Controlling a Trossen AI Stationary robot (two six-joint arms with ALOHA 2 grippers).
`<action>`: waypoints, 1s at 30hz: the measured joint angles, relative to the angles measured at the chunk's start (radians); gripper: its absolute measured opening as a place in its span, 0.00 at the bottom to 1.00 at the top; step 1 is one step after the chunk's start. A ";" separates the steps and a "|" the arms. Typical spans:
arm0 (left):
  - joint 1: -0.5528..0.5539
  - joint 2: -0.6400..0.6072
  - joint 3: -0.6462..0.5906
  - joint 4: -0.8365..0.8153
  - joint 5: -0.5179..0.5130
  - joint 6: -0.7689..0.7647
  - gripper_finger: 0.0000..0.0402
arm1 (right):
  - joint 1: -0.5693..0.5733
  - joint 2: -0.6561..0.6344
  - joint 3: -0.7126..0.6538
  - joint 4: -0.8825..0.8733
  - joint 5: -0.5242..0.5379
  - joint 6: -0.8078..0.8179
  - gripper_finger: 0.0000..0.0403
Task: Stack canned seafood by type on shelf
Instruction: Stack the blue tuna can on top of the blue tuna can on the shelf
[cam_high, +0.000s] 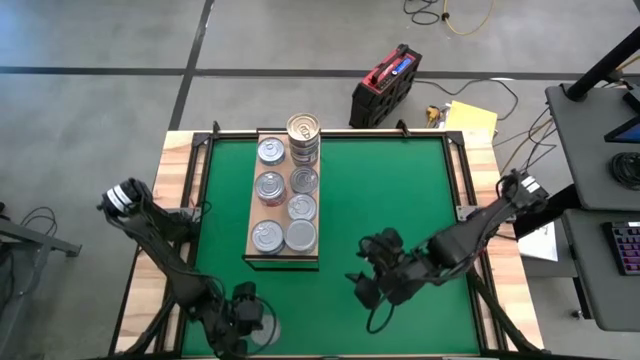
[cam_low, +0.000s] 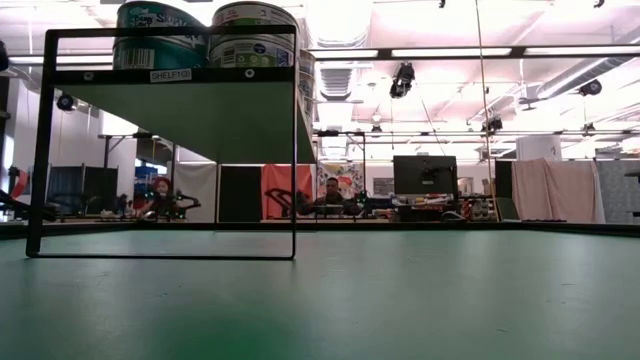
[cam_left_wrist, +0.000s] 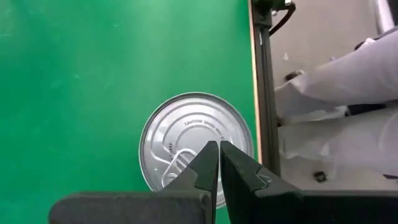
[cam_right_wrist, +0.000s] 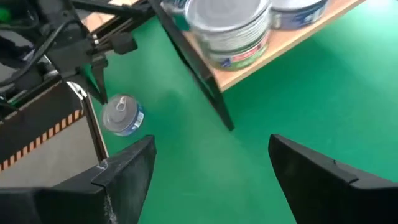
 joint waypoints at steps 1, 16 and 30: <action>0.000 0.006 0.000 0.001 -0.009 0.005 0.00 | 0.006 0.014 0.000 0.014 0.000 0.001 0.74; 0.000 0.005 -0.072 0.001 -0.026 0.079 0.00 | 0.067 0.103 0.000 0.195 0.008 -0.018 0.28; 0.000 0.053 -0.102 0.149 -0.016 0.127 0.00 | 0.109 0.098 0.000 0.206 0.007 -0.055 0.03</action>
